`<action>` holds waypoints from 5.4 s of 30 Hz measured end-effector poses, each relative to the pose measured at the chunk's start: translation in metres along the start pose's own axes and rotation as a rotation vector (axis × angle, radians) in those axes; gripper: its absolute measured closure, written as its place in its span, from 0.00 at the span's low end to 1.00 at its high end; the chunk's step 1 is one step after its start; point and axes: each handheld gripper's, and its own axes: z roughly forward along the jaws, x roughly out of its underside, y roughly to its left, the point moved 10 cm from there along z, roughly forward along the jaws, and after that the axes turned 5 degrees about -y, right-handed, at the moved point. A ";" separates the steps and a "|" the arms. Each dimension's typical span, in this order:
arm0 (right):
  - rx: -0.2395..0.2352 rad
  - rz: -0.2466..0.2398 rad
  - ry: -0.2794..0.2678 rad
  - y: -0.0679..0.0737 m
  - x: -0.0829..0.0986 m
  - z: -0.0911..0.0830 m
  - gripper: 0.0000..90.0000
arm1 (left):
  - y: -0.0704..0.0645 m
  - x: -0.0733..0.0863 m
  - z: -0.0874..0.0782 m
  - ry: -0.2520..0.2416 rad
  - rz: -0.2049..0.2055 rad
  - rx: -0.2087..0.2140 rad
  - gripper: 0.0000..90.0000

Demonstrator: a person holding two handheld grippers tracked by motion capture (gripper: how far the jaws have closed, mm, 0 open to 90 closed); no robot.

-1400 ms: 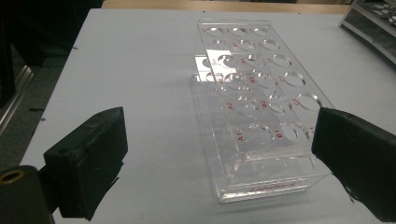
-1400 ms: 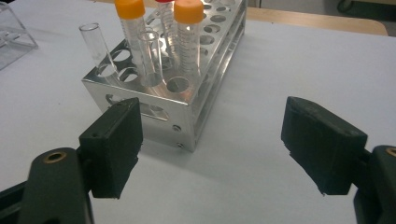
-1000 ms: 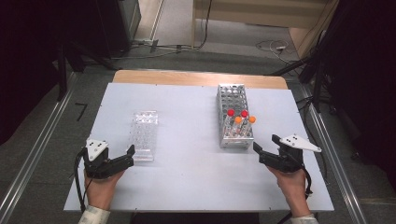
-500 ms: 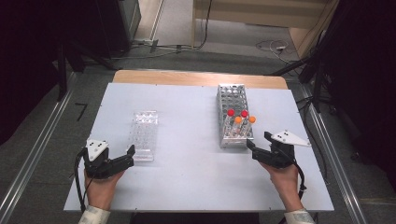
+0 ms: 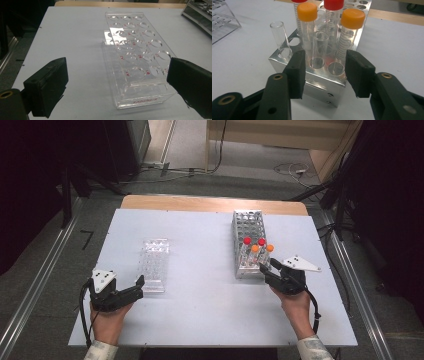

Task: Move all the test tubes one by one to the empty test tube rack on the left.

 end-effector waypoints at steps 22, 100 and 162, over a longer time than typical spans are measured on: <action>-0.004 -0.006 -0.002 0.005 -0.001 0.020 0.78 | -0.001 0.001 0.001 0.006 0.001 0.002 0.04; -0.251 -0.156 -0.036 0.129 -0.018 0.012 0.82 | -0.116 -0.031 0.030 -0.002 0.105 0.254 0.11; -0.367 -0.172 0.018 0.171 -0.012 0.024 0.34 | -0.170 -0.059 0.019 -0.004 0.102 0.518 0.85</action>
